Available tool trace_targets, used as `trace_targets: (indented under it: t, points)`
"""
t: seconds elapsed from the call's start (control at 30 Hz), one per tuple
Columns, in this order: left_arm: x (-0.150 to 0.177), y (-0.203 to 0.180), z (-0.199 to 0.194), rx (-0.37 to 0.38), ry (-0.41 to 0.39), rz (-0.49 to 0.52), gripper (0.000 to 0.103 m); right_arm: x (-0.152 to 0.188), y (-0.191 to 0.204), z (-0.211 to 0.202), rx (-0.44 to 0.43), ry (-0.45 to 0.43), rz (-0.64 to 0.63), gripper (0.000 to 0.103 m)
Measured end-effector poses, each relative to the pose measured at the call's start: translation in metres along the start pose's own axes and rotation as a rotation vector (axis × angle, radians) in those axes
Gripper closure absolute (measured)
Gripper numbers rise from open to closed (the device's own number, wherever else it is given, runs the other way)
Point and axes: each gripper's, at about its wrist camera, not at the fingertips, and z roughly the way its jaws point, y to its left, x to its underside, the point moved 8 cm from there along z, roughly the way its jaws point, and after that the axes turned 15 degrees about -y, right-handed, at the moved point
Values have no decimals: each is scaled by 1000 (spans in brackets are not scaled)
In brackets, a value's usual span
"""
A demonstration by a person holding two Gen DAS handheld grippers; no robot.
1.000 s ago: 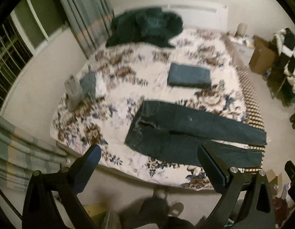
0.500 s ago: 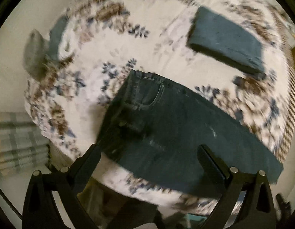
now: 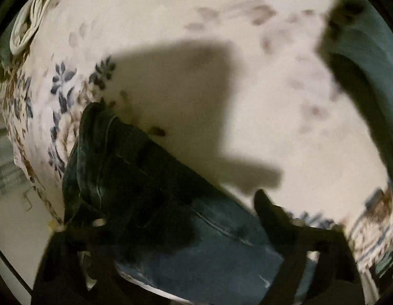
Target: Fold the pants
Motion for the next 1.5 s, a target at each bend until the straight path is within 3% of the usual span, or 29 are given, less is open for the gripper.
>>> trace_targets:
  t: [0.07, 0.17, 0.27, 0.33, 0.4, 0.6, 0.7, 0.77, 1.0, 1.17, 1.27, 1.3, 1.4, 1.5]
  points:
    - [1, 8, 3, 11, -20, -17, 59, -8, -2, 16, 16, 14, 42, 0]
    - [4, 18, -2, 55, -69, -23, 80, -14, -2, 34, 19, 47, 96, 1]
    - [11, 28, -24, 108, -131, -31, 87, -16, 0, 37, -1, 39, 126, 21]
    - [20, 39, -45, 146, -188, -30, 93, -16, 1, 27, -12, 5, 114, 69]
    - [30, 52, -68, 190, -230, -36, 95, -13, 6, 9, -36, -29, 99, 93]
    - [66, 100, -131, 307, -359, -15, 96, 9, 3, -71, -183, -148, 42, 96]
    - [88, 110, -138, 330, -401, 5, 96, 28, -28, -98, -281, -193, 29, 96]
    - [124, 129, -129, 322, -400, 10, 96, 50, -56, -107, -321, -200, 30, 96]
    - [205, 182, -38, 211, -299, -26, 96, 105, -169, -56, -294, -187, -12, 96]
    - [220, 187, 23, 164, -268, -18, 95, 127, -199, -3, -267, -168, -33, 96]
    - [217, 189, 27, 174, -277, -26, 92, 127, -207, 18, -251, -132, -58, 96]
    - [217, 190, 24, 181, -283, -27, 92, 126, -211, 22, -251, -115, -66, 92]
    - [220, 195, 13, 204, -305, -34, 88, 122, -213, 18, -223, -96, -135, 56]
    - [221, 202, 5, 168, -330, -25, 62, 104, -213, -8, -222, -185, -209, 41]
